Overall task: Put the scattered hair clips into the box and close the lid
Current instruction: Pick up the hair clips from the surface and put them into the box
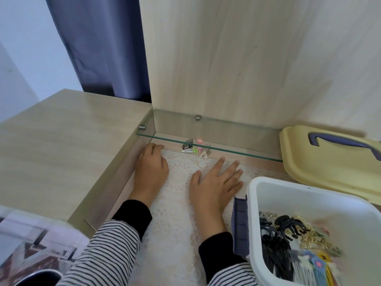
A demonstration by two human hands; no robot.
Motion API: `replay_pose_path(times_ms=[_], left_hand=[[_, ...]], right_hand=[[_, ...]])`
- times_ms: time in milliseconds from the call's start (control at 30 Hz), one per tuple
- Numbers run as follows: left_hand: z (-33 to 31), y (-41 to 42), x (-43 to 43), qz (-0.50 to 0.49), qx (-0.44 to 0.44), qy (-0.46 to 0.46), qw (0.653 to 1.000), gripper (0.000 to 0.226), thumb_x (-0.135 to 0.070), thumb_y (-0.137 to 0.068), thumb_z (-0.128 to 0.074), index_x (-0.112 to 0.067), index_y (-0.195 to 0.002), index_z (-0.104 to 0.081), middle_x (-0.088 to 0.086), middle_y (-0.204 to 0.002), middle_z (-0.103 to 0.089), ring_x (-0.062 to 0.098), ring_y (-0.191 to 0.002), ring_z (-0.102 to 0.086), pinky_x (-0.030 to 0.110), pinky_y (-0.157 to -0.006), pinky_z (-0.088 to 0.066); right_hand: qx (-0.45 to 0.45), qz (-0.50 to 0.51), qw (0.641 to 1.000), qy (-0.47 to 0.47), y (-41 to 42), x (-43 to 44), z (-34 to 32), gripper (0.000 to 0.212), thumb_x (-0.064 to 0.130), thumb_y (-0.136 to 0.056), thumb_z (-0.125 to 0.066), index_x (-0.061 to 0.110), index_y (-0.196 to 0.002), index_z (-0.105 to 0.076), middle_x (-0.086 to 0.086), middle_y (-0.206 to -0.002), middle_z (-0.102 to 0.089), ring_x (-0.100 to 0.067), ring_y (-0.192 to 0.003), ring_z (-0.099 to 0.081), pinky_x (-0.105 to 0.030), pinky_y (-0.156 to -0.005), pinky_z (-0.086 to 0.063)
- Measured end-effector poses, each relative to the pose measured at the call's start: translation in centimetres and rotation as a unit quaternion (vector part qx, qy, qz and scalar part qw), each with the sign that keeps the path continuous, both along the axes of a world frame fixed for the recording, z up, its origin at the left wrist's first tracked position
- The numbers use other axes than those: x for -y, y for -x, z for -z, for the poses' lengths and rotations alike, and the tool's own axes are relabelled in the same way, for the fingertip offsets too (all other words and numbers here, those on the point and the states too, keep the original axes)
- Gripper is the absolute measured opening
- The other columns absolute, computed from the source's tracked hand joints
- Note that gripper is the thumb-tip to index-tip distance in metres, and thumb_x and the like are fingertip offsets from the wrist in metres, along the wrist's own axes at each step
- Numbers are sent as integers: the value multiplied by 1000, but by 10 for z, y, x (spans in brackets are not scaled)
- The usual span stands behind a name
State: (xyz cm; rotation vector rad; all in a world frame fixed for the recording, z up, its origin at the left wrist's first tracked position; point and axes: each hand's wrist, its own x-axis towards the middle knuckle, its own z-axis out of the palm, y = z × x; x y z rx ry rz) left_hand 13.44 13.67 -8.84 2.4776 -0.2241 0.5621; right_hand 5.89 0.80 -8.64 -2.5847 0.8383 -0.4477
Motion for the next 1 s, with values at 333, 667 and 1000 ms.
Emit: replay_pose_path(times_ms=[333, 667, 1000], left_hand=[[3, -1, -3, 11, 42, 64, 997, 29, 8, -81, -54, -4, -104, -65, 12, -103, -55, 30, -91, -56, 40, -84, -50], [0, 2, -1, 49, 44, 99, 993, 27, 0, -86, -59, -5, -112, -64, 8, -109, -55, 17, -81, -57, 18, -81, -44], [0, -1, -5, 72, 28, 108, 991, 19, -1, -86, -63, -6, -104, -69, 7, -103, -63, 17, -90, -60, 21, -86, -47]], right_hand=[[83, 33, 996, 32, -2, -3, 2, 55, 21, -73, -68, 2, -122, -53, -22, -120, -49, -37, -98, -49, -50, -92, -41], [91, 18, 993, 69, 1, -3, -3, 33, -3, -55, -69, 8, -85, -59, -13, -81, -52, -28, -69, -47, -35, -62, -37], [122, -32, 992, 29, 3, -7, -3, 32, -11, -61, -63, 5, -88, -66, -12, -79, -57, -26, -64, -52, -35, -59, -40]])
